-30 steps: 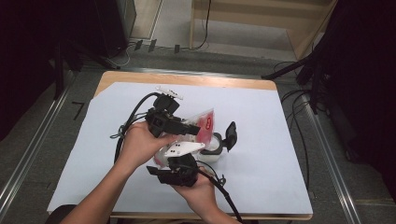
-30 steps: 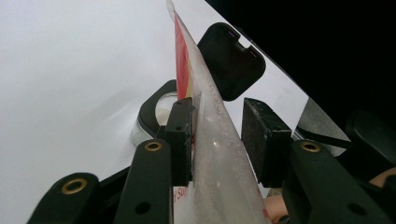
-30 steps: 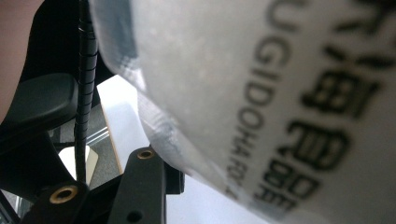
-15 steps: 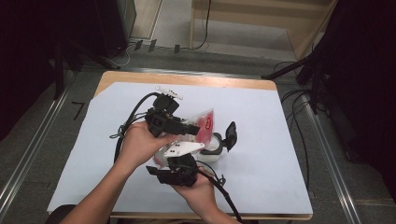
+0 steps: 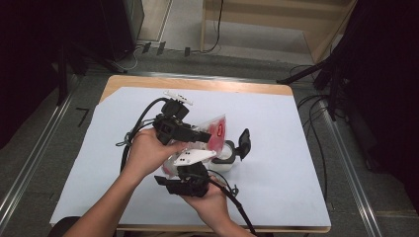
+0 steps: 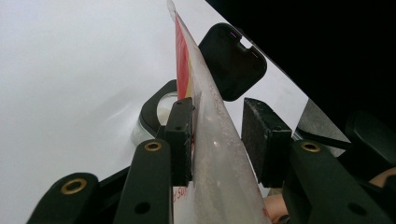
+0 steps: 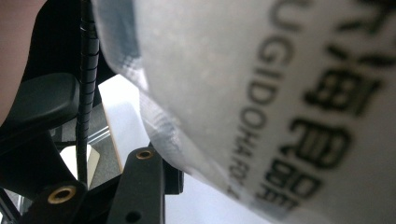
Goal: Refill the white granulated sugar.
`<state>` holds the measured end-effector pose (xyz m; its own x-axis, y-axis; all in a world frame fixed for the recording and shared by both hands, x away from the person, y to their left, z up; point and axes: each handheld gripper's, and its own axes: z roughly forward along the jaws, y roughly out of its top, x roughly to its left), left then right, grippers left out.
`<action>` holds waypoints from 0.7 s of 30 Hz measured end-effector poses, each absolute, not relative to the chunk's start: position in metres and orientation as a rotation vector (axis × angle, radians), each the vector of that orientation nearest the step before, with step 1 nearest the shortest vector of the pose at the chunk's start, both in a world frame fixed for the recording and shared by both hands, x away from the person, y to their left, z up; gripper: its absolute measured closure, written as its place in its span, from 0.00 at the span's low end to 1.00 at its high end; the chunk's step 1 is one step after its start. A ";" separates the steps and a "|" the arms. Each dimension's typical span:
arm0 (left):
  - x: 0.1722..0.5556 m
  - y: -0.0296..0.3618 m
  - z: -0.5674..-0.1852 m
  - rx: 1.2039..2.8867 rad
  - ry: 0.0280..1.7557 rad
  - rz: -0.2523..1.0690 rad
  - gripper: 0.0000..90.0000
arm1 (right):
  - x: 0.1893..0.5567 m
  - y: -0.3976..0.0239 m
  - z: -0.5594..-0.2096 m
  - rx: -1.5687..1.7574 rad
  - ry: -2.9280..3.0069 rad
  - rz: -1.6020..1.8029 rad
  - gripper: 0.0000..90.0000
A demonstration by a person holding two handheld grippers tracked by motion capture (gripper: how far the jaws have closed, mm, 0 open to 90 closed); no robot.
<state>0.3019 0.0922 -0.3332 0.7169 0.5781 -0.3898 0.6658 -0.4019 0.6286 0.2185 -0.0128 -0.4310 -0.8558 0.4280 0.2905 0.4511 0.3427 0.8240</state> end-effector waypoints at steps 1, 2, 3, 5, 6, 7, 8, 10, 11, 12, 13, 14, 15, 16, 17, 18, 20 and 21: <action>0.302 0.092 -0.333 2.112 0.942 -0.140 0.72 | 0.219 -0.013 -0.431 -0.837 -2.556 -1.579 0.69; 0.302 0.093 -0.334 2.108 0.942 -0.141 0.72 | 0.219 -0.013 -0.431 -0.837 -2.556 -1.578 0.69; 0.302 0.093 -0.334 2.101 0.947 -0.146 0.72 | 0.219 -0.013 -0.431 -0.837 -2.557 -1.576 0.70; 0.302 0.094 -0.334 2.103 0.956 -0.146 0.72 | 0.219 -0.013 -0.431 -0.838 -2.557 -1.574 0.70; 0.302 0.094 -0.334 2.101 0.957 -0.146 0.72 | 0.219 -0.013 -0.431 -0.842 -2.552 -1.574 0.71; 0.302 0.094 -0.334 2.101 0.957 -0.146 0.72 | 0.219 -0.013 -0.431 -0.842 -2.552 -1.574 0.71; 0.302 0.094 -0.334 2.102 0.957 -0.144 0.72 | 0.219 -0.013 -0.431 -0.842 -2.551 -1.574 0.71; 0.302 0.094 -0.334 2.101 0.957 -0.145 0.72 | 0.220 -0.013 -0.431 -0.841 -2.551 -1.573 0.71; 0.302 0.094 -0.334 2.100 0.957 -0.145 0.72 | 0.220 -0.013 -0.431 -0.841 -2.551 -1.573 0.71; 0.303 0.094 -0.335 2.099 0.958 -0.147 0.72 | 0.220 -0.013 -0.431 -0.839 -2.553 -1.573 0.71; 0.303 0.094 -0.335 2.098 0.955 -0.148 0.71 | 0.220 -0.013 -0.431 -0.840 -2.552 -1.573 0.71; 0.303 0.094 -0.335 2.096 0.952 -0.149 0.71 | 0.220 -0.013 -0.430 -0.840 -2.552 -1.573 0.71; 0.303 0.094 -0.335 2.094 0.954 -0.151 0.71 | 0.220 -0.013 -0.430 -0.839 -2.551 -1.573 0.71; 0.303 0.094 -0.335 2.091 0.952 -0.154 0.71 | 0.220 -0.013 -0.430 -0.839 -2.551 -1.572 0.71; 0.303 0.094 -0.335 2.091 0.954 -0.155 0.71 | 0.220 -0.013 -0.430 -0.839 -2.550 -1.570 0.71; 0.303 0.094 -0.335 2.090 0.955 -0.155 0.71 | 0.220 -0.014 -0.430 -0.838 -2.550 -1.569 0.71; 0.303 0.094 -0.335 2.095 0.952 -0.150 0.71 | 0.220 -0.014 -0.430 -0.837 -2.548 -1.571 0.71; 0.303 0.094 -0.334 2.094 0.953 -0.148 0.71 | 0.220 -0.014 -0.430 -0.838 -2.546 -1.572 0.71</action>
